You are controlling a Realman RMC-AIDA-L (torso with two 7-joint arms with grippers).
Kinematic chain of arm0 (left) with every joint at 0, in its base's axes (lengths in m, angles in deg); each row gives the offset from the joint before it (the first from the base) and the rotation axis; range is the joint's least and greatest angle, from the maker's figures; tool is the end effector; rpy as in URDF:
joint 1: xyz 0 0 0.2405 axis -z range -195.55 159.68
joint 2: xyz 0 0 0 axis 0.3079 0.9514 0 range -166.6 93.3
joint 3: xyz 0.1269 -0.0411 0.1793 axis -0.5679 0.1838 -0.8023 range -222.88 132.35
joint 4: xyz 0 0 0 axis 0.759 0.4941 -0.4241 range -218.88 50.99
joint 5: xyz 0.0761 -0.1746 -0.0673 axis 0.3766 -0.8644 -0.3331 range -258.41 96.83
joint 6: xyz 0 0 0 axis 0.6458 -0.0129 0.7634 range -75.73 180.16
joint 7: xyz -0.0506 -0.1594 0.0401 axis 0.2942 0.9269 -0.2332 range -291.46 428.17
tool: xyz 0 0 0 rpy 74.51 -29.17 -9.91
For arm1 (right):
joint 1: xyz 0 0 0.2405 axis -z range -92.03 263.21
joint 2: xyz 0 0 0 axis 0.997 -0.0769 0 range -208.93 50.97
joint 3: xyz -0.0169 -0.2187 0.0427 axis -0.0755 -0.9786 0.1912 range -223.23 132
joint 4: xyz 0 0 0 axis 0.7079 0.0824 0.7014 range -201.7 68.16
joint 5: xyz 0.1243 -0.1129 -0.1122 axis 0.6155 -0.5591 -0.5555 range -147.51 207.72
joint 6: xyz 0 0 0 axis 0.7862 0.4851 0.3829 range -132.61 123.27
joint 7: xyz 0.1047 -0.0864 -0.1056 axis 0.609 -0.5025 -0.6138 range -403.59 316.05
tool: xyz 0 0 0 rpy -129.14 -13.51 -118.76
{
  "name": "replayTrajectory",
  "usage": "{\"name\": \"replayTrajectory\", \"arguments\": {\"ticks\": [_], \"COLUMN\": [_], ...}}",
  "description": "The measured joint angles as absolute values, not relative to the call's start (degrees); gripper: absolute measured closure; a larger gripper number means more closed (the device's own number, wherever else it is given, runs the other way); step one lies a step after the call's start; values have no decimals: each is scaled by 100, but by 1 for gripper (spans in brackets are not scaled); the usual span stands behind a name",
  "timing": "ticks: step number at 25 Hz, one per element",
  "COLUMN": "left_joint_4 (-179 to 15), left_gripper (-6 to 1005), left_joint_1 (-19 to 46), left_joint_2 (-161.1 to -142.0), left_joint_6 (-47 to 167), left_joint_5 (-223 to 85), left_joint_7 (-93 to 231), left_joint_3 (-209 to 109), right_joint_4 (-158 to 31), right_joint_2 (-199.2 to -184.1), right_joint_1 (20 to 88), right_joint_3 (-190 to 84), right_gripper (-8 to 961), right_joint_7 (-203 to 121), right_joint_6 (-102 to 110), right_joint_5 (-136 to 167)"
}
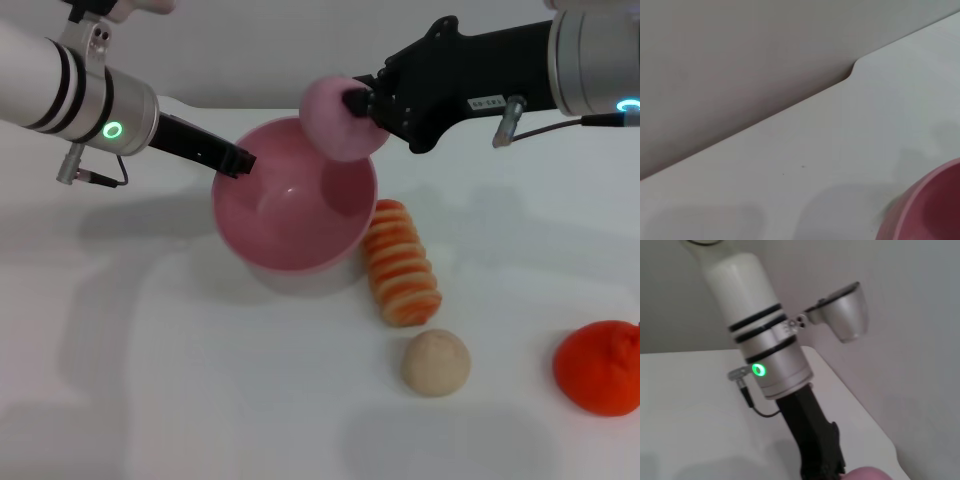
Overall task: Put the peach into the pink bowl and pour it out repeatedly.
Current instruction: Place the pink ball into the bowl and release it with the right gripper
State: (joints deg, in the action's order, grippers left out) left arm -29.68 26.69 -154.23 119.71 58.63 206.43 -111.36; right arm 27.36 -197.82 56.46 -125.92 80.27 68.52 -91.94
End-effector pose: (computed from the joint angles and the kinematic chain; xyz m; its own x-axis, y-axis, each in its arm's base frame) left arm -0.1662 0.4115 -0.0118 0.7461 0.6521 0.1347 0.6356 -0.6371 -0.4361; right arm 0.0492 0.3447 0.0169 0.9768 -0.0531 -0.2073 -0.1365 -0.9006 -0.4126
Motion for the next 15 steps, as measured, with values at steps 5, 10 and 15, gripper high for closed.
{"name": "replayTrajectory", "arguments": {"ticks": [5, 10, 15], "left_joint_4": [-2963, -2962, -2963], "left_gripper": [953, 953, 953], "left_joint_1": [2694, 2718, 2738], "left_joint_2": [-15424, -15425, -15428], "left_joint_6": [11979, 11988, 11996], "left_joint_5": [5860, 5859, 5860], "left_joint_7": [20628, 20604, 20597], "left_joint_3": [-11136, -11145, -11178], "right_joint_4": [2548, 2484, 2427], "right_joint_2": [-19793, -19789, -19789], "right_joint_1": [5681, 5683, 5671], "right_joint_3": [-12609, -12621, -12653], "right_gripper": [785, 731, 568], "right_joint_7": [8024, 8022, 8019], "right_joint_6": [6459, 6403, 6329], "right_joint_5": [-9182, -9172, -9168]}}
